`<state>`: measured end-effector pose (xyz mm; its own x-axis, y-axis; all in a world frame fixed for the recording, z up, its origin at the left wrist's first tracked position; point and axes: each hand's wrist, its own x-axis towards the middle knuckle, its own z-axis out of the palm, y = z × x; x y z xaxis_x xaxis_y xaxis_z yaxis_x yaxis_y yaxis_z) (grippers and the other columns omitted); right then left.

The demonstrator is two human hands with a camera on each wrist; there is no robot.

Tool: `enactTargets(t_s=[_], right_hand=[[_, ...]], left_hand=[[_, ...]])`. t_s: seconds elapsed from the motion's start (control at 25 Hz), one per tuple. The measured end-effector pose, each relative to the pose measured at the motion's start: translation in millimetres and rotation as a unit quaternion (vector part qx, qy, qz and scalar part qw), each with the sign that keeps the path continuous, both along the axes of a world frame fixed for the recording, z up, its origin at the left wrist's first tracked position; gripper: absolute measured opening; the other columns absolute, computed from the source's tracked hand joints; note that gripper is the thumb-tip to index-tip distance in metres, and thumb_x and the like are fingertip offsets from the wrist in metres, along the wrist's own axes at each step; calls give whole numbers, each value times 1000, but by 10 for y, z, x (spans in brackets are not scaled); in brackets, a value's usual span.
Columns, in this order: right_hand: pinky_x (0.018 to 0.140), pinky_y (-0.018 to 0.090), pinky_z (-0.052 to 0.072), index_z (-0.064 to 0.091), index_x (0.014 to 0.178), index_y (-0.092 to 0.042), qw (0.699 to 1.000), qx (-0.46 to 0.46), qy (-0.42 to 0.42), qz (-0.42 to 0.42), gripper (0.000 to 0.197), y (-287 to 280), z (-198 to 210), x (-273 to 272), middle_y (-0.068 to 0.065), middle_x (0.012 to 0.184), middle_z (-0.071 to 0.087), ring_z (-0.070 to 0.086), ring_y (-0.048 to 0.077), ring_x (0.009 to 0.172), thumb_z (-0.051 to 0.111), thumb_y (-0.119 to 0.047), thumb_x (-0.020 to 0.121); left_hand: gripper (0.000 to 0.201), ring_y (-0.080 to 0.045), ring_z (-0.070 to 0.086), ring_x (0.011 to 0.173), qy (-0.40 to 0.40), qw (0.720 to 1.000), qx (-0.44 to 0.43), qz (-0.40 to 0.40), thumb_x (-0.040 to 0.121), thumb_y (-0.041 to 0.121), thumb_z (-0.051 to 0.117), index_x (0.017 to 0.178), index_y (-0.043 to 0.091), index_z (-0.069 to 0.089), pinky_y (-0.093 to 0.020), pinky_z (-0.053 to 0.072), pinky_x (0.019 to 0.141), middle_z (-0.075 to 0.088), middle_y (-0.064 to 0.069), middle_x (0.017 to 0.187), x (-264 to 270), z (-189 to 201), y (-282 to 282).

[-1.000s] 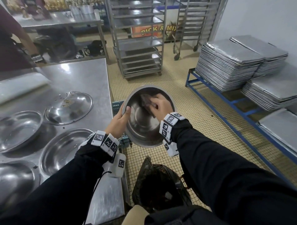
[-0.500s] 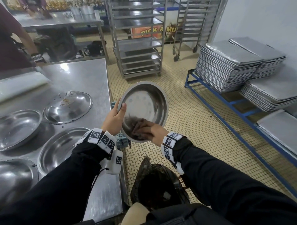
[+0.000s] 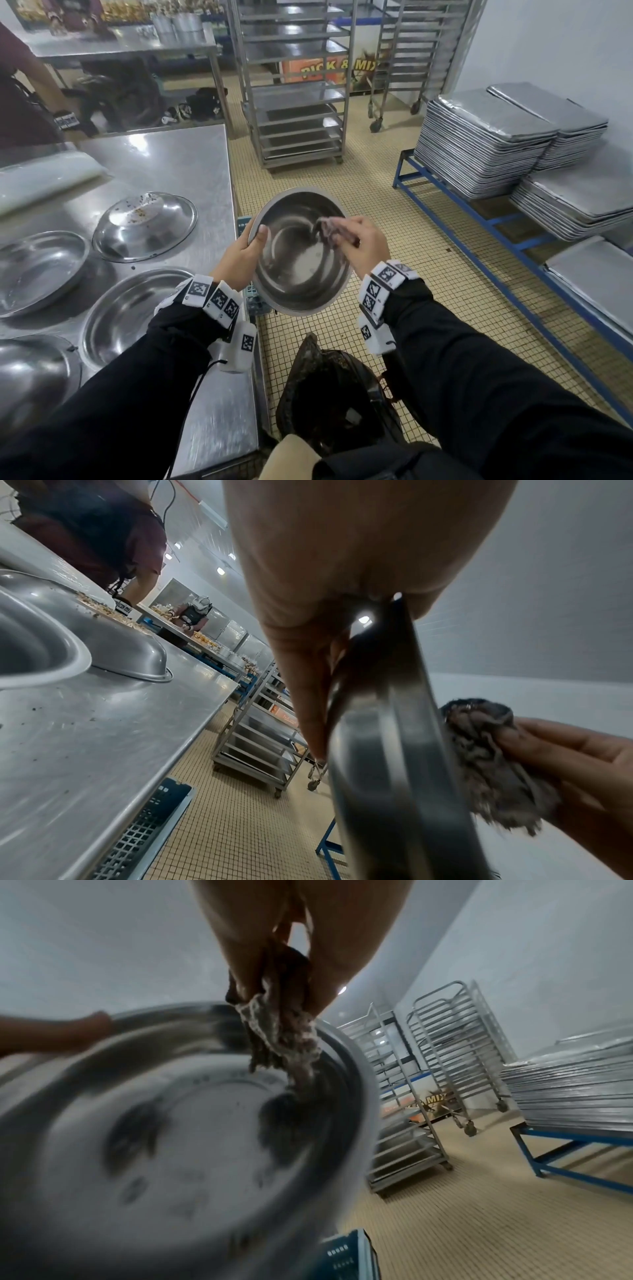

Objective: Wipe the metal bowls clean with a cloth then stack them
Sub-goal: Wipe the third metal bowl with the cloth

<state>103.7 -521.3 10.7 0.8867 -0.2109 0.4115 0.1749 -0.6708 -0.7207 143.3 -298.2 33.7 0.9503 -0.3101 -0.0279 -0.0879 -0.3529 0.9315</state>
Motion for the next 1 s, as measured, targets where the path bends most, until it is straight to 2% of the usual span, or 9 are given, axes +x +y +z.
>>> enactTargets(t_s=[0.16,0.24,0.28,0.36,0.48,0.68,0.8,0.92,1.0], right_hand=[[77,23,45,65,117,-8,996,-61,-61,31,37,59,89,216,10,99,58,48,14,88,71,-9,80],[76,28,46,69,108,-3,989,-114,-64,75,29,128,38,257,16,101,59,50,18,88,69,-6,80],[78,33,47,71,101,0,984,-143,-52,96,23,170,6,264,19,103,59,52,23,90,68,-4,79],[91,41,45,72,97,-1,975,-177,-12,132,19,228,-85,253,21,109,59,53,34,100,67,-5,80],[100,35,39,69,114,-15,965,-151,31,214,28,243,-295,121,12,118,57,49,28,111,65,-16,86],[102,37,38,69,113,-19,949,-175,73,251,26,335,-509,22,8,113,57,47,30,114,62,-15,88],[105,41,36,67,117,-16,934,-215,134,253,28,297,-465,41,11,122,54,43,33,121,59,-15,90],[104,24,37,64,122,-14,922,-228,177,260,30,180,-433,-56,9,128,50,47,23,116,55,-16,93],[89,4,38,62,120,-6,952,-132,173,216,28,127,-329,-198,2,117,51,51,3,96,51,-11,94]], left_hand=[[41,8,61,88,12,999,2,-47,100,47,32,137,33,41,-12,49,84,61,4,117,-14,-13,4],[60,-10,60,109,15,998,19,-56,92,64,34,142,31,41,-34,44,103,60,0,125,-22,3,-12],[64,-18,61,111,16,998,27,-62,89,68,34,142,33,40,-41,44,104,62,-1,123,-35,16,-18],[47,-20,68,98,21,998,13,-62,95,58,36,135,36,45,-38,53,92,67,0,109,-57,50,-6],[34,-10,70,84,16,999,-37,-24,101,40,36,133,33,45,-21,55,72,66,-1,105,-55,131,42],[37,-20,69,91,-15,1000,-22,-17,101,40,38,137,33,46,-29,57,77,67,3,105,30,171,67],[33,-11,62,96,-60,998,7,-20,101,39,37,132,49,40,-25,53,79,63,5,112,5,143,30],[36,-14,59,107,-84,996,3,-12,102,38,35,132,59,35,-34,52,90,57,-2,128,-9,94,18],[42,-17,52,122,-88,996,-19,5,102,41,34,143,47,32,-35,48,99,51,-2,138,-14,74,18]])
